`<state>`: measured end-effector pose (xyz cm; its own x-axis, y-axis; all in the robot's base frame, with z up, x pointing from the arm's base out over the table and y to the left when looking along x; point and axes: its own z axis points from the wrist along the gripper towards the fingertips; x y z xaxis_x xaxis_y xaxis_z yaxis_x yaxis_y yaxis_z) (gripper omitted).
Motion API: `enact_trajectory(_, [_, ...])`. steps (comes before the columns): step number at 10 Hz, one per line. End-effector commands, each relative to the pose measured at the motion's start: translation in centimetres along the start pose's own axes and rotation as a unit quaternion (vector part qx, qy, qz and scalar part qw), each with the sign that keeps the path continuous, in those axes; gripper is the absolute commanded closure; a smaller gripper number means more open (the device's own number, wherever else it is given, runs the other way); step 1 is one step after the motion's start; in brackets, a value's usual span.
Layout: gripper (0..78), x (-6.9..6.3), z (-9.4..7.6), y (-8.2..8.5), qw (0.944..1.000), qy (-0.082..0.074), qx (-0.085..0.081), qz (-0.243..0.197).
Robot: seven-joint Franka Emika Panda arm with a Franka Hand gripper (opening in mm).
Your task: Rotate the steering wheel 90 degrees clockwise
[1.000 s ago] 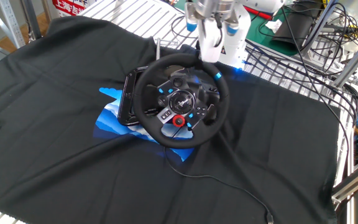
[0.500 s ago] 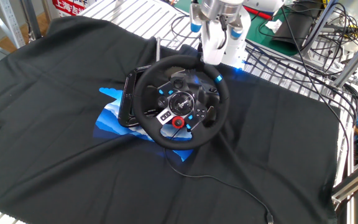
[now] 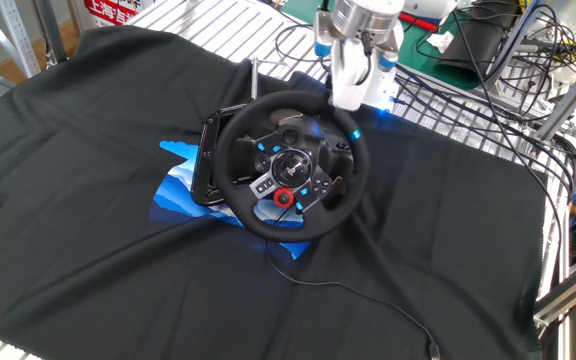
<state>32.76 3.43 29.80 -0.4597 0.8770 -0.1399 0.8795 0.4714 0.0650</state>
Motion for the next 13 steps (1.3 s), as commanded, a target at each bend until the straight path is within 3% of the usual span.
enact_trajectory(1, [76.4, 0.6, 0.0, 0.0, 1.0, -0.002, -0.001, 0.007])
enact_trajectory(6, [76.4, 2.7, -0.3, 0.1, 0.9996, -0.001, -0.001, 0.03])
enact_trajectory(13, [76.4, 4.0, -0.2, 0.1, 0.9987, -0.005, -0.006, 0.05])
